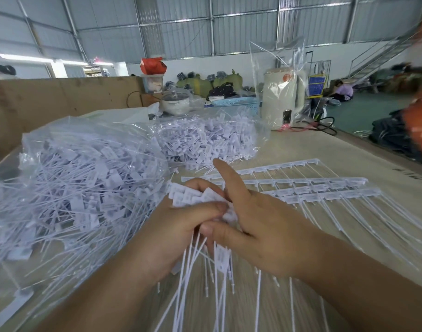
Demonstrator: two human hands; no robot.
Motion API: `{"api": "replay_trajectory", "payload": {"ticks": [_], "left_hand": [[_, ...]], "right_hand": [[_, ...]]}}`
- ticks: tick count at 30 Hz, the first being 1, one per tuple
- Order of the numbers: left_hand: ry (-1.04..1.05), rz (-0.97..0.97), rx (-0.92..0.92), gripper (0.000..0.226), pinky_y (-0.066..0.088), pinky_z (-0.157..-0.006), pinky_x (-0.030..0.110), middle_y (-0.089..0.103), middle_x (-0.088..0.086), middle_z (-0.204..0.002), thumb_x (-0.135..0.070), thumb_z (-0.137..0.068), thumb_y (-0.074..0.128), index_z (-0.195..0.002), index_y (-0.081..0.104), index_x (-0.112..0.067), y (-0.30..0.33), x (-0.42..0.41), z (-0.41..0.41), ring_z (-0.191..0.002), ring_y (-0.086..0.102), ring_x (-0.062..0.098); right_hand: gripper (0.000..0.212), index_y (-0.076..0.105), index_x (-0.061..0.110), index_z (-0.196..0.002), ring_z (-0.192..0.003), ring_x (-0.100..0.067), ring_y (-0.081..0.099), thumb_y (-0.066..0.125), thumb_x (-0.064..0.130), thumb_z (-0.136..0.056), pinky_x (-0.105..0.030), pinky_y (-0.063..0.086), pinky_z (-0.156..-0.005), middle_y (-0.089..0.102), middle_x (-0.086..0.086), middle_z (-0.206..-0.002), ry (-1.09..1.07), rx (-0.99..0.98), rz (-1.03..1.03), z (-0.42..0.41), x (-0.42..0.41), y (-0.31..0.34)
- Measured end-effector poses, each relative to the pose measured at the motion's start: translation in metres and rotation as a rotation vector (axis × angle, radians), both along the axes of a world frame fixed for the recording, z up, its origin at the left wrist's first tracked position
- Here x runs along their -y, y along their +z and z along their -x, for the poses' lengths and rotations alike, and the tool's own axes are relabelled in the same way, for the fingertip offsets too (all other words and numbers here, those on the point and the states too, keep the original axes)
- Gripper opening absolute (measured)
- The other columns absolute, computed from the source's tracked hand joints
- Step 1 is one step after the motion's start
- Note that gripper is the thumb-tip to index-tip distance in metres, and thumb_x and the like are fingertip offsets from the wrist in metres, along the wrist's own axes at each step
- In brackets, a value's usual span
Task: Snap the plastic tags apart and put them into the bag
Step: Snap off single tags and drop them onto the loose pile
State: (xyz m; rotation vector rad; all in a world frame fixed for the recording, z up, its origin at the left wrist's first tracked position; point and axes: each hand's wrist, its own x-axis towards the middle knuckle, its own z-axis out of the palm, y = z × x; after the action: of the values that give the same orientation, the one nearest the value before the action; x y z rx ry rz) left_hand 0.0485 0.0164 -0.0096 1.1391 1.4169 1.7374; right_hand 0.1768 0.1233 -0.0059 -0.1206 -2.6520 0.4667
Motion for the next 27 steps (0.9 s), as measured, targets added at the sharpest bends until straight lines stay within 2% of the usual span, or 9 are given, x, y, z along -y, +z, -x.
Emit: {"api": "replay_trajectory", "payload": {"ticks": [2,4,5,7,10,12,17,22,27], "left_hand": [[0.068,-0.015,0.032,0.012,0.049,-0.051,0.028,0.066,0.015,-0.068,-0.013,-0.068,0.072,-0.078,0.067,-0.016,0.001,0.000,0.007,-0.058,0.059,0.027],[0.126,-0.040,0.062,0.010,0.046,-0.042,0.024,0.064,0.011,-0.063,-0.013,-0.066,0.070,-0.074,0.066,-0.017,0.002,0.001,0.014,-0.047,0.056,0.021],[0.144,-0.045,0.069,0.009,0.044,-0.039,0.023,0.063,0.010,-0.061,-0.012,-0.065,0.069,-0.072,0.066,-0.017,0.003,0.001,0.016,-0.044,0.056,0.018],[0.136,-0.035,0.061,0.010,0.043,-0.038,0.022,0.063,0.008,-0.059,-0.011,-0.065,0.071,-0.071,0.066,-0.018,0.003,0.001,0.016,-0.041,0.054,0.015],[0.139,-0.018,0.012,0.027,0.043,-0.038,0.022,0.063,0.006,-0.061,-0.015,-0.055,0.088,-0.071,0.066,-0.018,0.003,0.001,0.013,-0.043,0.055,0.014],[0.163,-0.015,0.000,0.026,0.044,-0.040,0.022,0.064,0.006,-0.061,-0.029,-0.056,0.080,-0.073,0.065,-0.016,0.003,0.001,0.013,-0.045,0.056,0.014],[0.167,0.011,0.080,0.015,0.042,-0.037,0.020,0.059,0.008,-0.054,-0.024,-0.064,0.074,-0.072,0.064,-0.015,0.002,0.000,0.013,-0.037,0.051,0.014],[0.170,0.057,0.154,0.012,0.034,-0.053,0.026,0.059,0.007,-0.054,-0.032,-0.057,0.076,-0.062,0.067,-0.024,0.000,-0.003,0.013,-0.036,0.050,0.016],[0.108,0.092,0.425,0.009,0.040,-0.033,0.020,0.051,0.003,-0.045,-0.017,-0.064,0.069,-0.055,0.067,-0.017,0.002,-0.006,0.005,-0.029,0.041,0.009]], "right_hand": [[0.078,0.006,0.031,-0.150,-0.085,-0.007,0.059,0.031,0.070,-0.087,-0.034,0.050,-0.073,0.063,0.013,-0.105,-0.055,0.013,-0.008,-0.001,-0.005,0.002],[0.045,0.044,0.030,-0.122,-0.068,-0.009,0.055,0.037,0.063,-0.092,-0.035,0.046,-0.062,0.058,0.007,-0.078,-0.101,0.023,-0.026,-0.002,-0.013,0.005],[0.030,0.050,0.031,-0.097,-0.063,-0.011,0.052,0.039,0.058,-0.093,-0.035,0.044,-0.060,0.052,0.006,-0.070,-0.120,0.022,-0.029,-0.002,-0.016,0.006],[0.033,0.039,0.029,-0.072,-0.059,-0.009,0.048,0.042,0.053,-0.094,-0.034,0.039,-0.056,0.046,0.006,-0.062,-0.133,0.030,-0.036,-0.002,-0.018,0.007],[0.031,0.041,0.029,-0.071,-0.055,-0.007,0.045,0.048,0.048,-0.094,-0.034,0.039,-0.055,0.044,0.008,-0.058,-0.103,0.009,0.006,0.000,-0.017,0.005],[0.033,0.040,0.032,-0.067,-0.052,-0.006,0.044,0.051,0.048,-0.094,-0.035,0.040,-0.054,0.044,0.008,-0.056,-0.099,-0.010,0.034,0.000,-0.016,0.003],[0.042,0.032,0.040,-0.060,-0.051,-0.003,0.038,0.057,0.042,-0.093,-0.030,0.031,-0.053,0.037,0.013,-0.053,-0.098,-0.078,-0.016,0.001,-0.013,0.004],[0.046,0.025,0.040,-0.061,-0.054,-0.005,0.032,0.058,0.036,-0.093,-0.031,0.031,-0.055,0.030,0.015,-0.054,-0.099,-0.144,-0.087,0.002,-0.009,0.006],[0.029,0.041,0.025,-0.066,-0.056,-0.018,0.044,0.047,0.035,-0.093,-0.037,0.041,-0.054,0.038,0.009,-0.059,-0.133,-0.178,-0.173,0.001,-0.005,0.005]]}}
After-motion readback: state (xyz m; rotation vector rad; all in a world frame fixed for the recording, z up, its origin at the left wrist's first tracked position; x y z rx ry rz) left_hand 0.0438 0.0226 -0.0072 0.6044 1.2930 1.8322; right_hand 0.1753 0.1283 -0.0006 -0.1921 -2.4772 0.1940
